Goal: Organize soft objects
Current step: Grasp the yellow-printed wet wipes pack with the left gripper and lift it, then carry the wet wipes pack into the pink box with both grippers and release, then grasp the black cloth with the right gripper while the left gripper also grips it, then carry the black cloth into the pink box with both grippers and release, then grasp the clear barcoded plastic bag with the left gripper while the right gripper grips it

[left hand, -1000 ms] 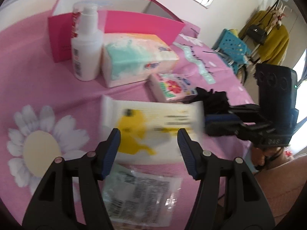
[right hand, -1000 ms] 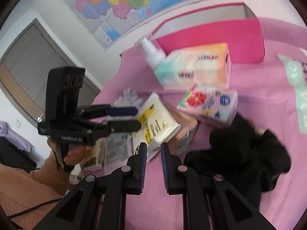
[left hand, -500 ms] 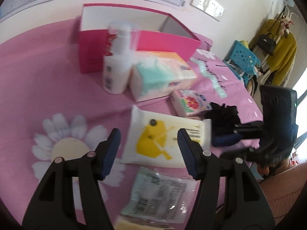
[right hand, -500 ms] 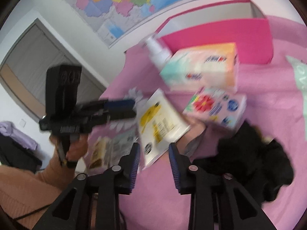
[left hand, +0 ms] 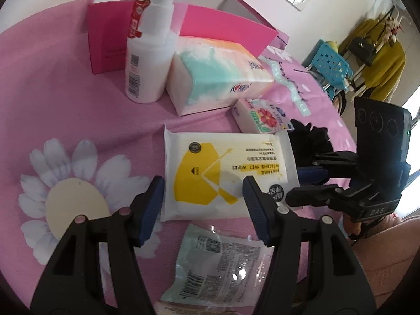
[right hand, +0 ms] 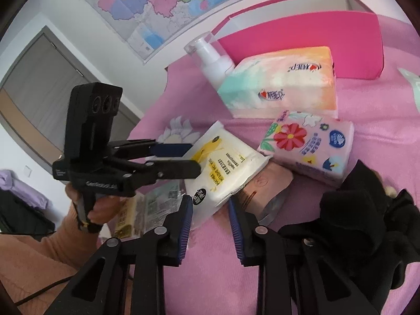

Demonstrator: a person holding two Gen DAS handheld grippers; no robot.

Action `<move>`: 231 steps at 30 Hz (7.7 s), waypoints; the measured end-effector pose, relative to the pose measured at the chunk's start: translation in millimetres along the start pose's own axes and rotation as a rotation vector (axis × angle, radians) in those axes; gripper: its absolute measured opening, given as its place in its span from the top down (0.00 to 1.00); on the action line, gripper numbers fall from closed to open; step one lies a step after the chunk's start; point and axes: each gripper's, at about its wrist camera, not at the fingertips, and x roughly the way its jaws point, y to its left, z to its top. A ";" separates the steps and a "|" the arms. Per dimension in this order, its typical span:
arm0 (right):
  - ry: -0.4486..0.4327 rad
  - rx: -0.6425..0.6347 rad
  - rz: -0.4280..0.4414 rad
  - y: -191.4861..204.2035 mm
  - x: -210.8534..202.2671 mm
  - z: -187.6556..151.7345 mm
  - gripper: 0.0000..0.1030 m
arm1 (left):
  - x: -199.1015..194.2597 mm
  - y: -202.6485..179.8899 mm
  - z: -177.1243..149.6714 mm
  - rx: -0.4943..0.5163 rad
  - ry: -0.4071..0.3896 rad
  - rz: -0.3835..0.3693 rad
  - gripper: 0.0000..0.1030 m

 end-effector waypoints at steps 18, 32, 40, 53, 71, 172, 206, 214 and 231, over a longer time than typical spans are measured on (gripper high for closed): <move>-0.092 -0.084 -0.078 3.5 -33.1 22.6 0.78 | -42.1 -27.1 11.1 0.010 -0.131 -0.072 0.40; -0.208 -0.122 -0.112 -13.9 -73.1 80.4 0.78 | -56.7 -60.2 88.2 0.073 -0.240 -0.007 0.40; -0.260 -0.136 -0.153 -38.2 -83.7 132.6 0.78 | -36.7 -64.3 147.7 0.053 -0.240 0.059 0.40; -0.235 -0.077 -0.251 -94.1 -55.6 189.4 0.78 | 14.6 -53.3 198.9 -0.005 -0.159 0.164 0.40; -0.268 -0.091 -0.280 -78.8 -67.8 169.8 0.59 | -14.7 -84.4 161.8 0.116 -0.252 0.172 0.40; -0.294 -0.287 -0.156 -52.0 -91.9 191.7 0.81 | -4.6 -103.4 191.3 0.102 -0.243 0.138 0.64; -0.212 -0.253 -0.425 -99.1 -45.5 183.0 0.63 | -19.0 -91.7 149.4 0.111 -0.254 0.221 0.61; -0.247 -0.210 -0.273 -82.9 -75.8 148.5 0.54 | -63.9 -74.2 87.8 0.096 -0.291 0.227 0.54; 0.174 -0.246 0.209 21.0 8.9 5.0 0.51 | -64.8 -5.8 -48.0 -0.118 -0.123 0.207 0.54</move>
